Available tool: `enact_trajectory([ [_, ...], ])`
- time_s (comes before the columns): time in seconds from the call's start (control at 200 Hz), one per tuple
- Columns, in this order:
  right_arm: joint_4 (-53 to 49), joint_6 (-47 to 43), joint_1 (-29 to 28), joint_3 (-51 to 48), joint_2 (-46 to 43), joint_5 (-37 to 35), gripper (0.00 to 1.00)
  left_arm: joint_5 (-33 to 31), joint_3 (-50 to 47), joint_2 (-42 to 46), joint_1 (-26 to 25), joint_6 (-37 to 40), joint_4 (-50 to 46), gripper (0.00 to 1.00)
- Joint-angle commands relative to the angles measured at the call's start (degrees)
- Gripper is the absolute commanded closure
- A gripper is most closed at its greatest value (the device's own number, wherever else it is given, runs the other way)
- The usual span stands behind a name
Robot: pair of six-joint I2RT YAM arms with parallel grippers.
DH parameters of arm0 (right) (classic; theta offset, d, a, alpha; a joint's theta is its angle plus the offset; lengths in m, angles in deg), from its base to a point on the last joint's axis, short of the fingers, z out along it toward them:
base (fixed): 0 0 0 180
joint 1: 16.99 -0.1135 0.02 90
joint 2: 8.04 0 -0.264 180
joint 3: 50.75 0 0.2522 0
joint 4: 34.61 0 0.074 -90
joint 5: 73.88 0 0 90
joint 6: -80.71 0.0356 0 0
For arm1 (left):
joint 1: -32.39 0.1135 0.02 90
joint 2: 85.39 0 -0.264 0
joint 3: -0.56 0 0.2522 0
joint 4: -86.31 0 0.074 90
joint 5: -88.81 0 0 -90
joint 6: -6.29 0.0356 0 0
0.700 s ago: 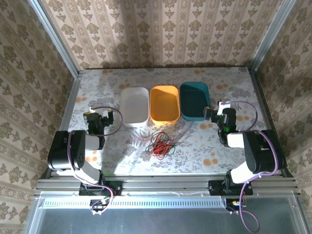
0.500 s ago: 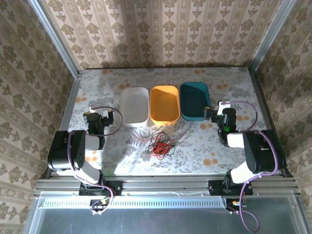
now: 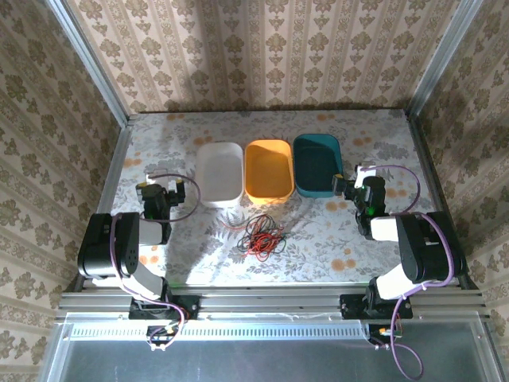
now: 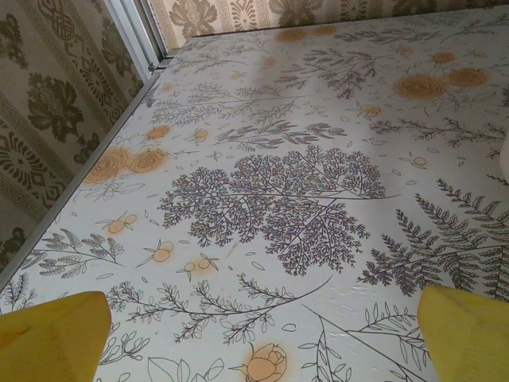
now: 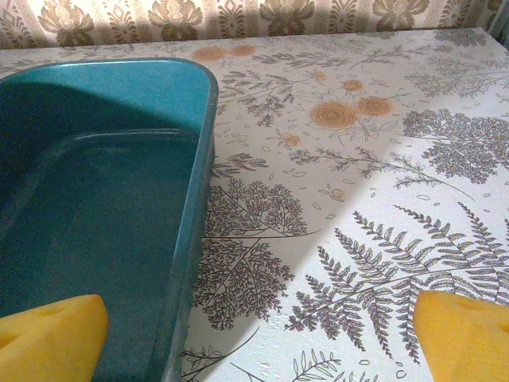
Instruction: Untangle the cables
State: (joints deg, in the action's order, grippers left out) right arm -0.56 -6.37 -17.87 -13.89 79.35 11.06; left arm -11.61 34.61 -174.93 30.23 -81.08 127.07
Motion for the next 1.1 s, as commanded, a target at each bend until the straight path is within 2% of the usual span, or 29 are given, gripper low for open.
enact_trajectory([
  [0.0, 0.4, -0.8, 0.0, 0.6, 0.3, 0.8, 0.0, 0.2, 0.7, 0.2, 0.1, -0.6, 1.5, 0.0],
  [0.235, 0.7, -0.8, 0.0, 0.5, 0.1, 0.9, 0.0, 0.3, 0.9, 0.1, 0.1, -0.5, 1.3, 0.0],
  [0.295, 0.6, -0.8, 0.0, 0.5, 0.3, 0.9, 0.0, 2.9, 1.6, 0.6, 0.1, 0.3, 0.0, 0.0],
  [0.36, 0.5, -0.8, 0.0, 0.6, 0.2, 0.9, 0.0, 7.3, 4.8, 4.2, -0.7, 3.2, -8.5, 0.0],
  [0.435, 0.4, -0.8, 0.0, 0.6, 0.3, 0.9, 0.0, 2.4, 10.5, 8.2, -3.7, 4.1, -22.7, 0.0],
  [0.505, 0.3, -0.9, 0.0, 0.8, -0.2, 1.0, 0.0, 0.9, 14.0, 11.0, -5.4, 4.6, -30.0, 0.0],
  [0.555, -4.6, -0.6, -0.1, 2.1, -2.7, -0.1, 0.0, -3.0, 14.5, 12.7, -7.3, 3.3, -30.1, 0.0],
  [0.6, -14.0, 0.3, -0.3, 5.0, -6.7, -2.2, 0.0, -5.2, 15.1, 14.3, -9.1, 1.6, -30.8, 0.0],
  [0.69, -35.3, 4.8, -1.8, 13.5, -13.7, -9.6, 0.12, -5.5, 18.7, 16.2, -14.2, -1.3, -39.0, 0.0],
  [0.755, -41.6, 5.7, -5.4, 16.2, -17.6, -12.5, 0.14, -2.2, 19.9, 16.5, -20.0, -1.7, -42.5, 0.0],
  [0.835, -46.8, 3.5, -12.9, 18.9, -20.0, -9.1, 0.14, 6.7, 19.8, 15.9, -27.5, -2.2, -43.4, 0.0],
  [0.91, -52.4, 1.1, -21.3, 22.1, -19.6, -3.4, 0.13, 16.1, 20.9, 14.0, -32.0, -3.3, -46.2, 0.0],
  [1.015, -59.8, -1.7, -31.1, 26.1, -16.6, 5.2, 0.14, 24.6, 22.2, 12.8, -35.7, -2.7, -51.4, 0.0],
  [1.095, -64.2, -3.3, -36.3, 28.3, -13.4, 8.3, 0.15, 26.4, 22.3, 13.5, -36.2, -1.8, -55.7, 0.0],
])
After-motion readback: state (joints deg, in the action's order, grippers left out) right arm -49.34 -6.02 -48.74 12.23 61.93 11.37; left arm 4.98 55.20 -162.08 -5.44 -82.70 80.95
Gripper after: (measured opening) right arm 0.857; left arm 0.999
